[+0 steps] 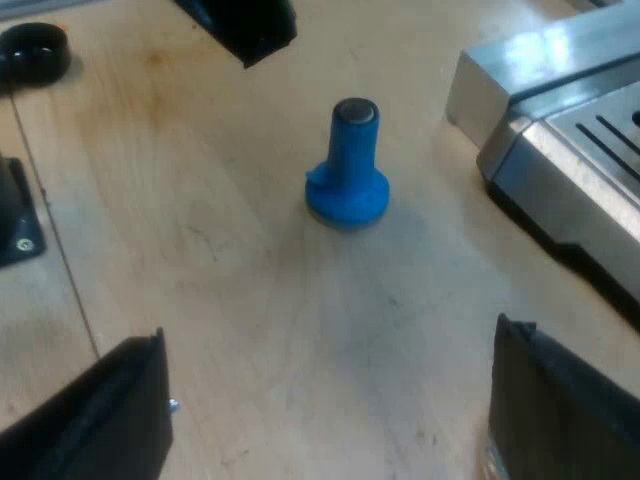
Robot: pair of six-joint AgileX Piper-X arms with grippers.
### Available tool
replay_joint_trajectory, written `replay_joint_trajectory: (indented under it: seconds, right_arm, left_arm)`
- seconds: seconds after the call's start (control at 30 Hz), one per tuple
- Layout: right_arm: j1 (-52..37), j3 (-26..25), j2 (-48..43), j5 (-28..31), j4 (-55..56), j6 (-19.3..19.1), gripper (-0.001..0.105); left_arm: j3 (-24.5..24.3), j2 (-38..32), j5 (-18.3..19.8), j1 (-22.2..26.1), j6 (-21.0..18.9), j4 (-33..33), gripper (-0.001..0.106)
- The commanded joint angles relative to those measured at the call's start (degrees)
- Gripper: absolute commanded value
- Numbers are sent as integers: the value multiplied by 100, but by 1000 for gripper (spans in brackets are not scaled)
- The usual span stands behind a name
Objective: Grind coffee beans and then tamp
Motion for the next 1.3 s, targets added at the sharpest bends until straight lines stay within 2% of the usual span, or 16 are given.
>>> replay_joint_trajectory:
  seconds: [0.03, 0.13, 0.2, 0.27, 0.43, 0.6, 0.8, 0.97, 1.03, 1.13, 1.23, 1.3]
  right_arm:
    - [3, 5, 135, 89, -180, 47, 69]
    - [-29, 5, 294, 129, -215, 208, 69]
    - [-39, 5, 383, 154, -213, 566, 69]
    - [-39, 5, 446, 277, -213, 684, 69]
    - [-39, 5, 488, 277, -213, 683, 69]
    - [-39, 5, 488, 277, -227, 683, 69]
    - [-39, 5, 488, 277, -227, 683, 69]
    - [-39, 5, 488, 296, -227, 683, 69]
    - [-39, 5, 488, 341, -227, 683, 69]
    - [-39, 5, 488, 342, -206, 683, 69]
    - [-39, 5, 488, 342, -206, 683, 69]
    - [-39, 5, 488, 342, -206, 683, 69]
  left_arm:
    - [-43, 293, -187, 4, -79, -207, 78]
    - [-28, 798, -378, 4, -79, -355, 78]
    - [-28, 1175, -563, 4, -69, -461, 78]
    - [-28, 1463, -700, 4, -69, -501, 78]
    - [-28, 2164, -700, 4, -58, -747, 78]
    - [-28, 2853, -862, 4, -58, -791, 78]
    - [-28, 3390, -851, 4, 54, -1014, 78]
    - [-28, 3688, -700, 4, 208, -1123, 77]
    - [-28, 3770, -700, 4, 245, -1157, 73]
    - [-28, 3876, -700, 4, 245, -1198, 59]
    - [-28, 3932, -700, 4, 266, -1195, 35]
    - [-28, 3930, -700, 4, 366, -1201, 8]
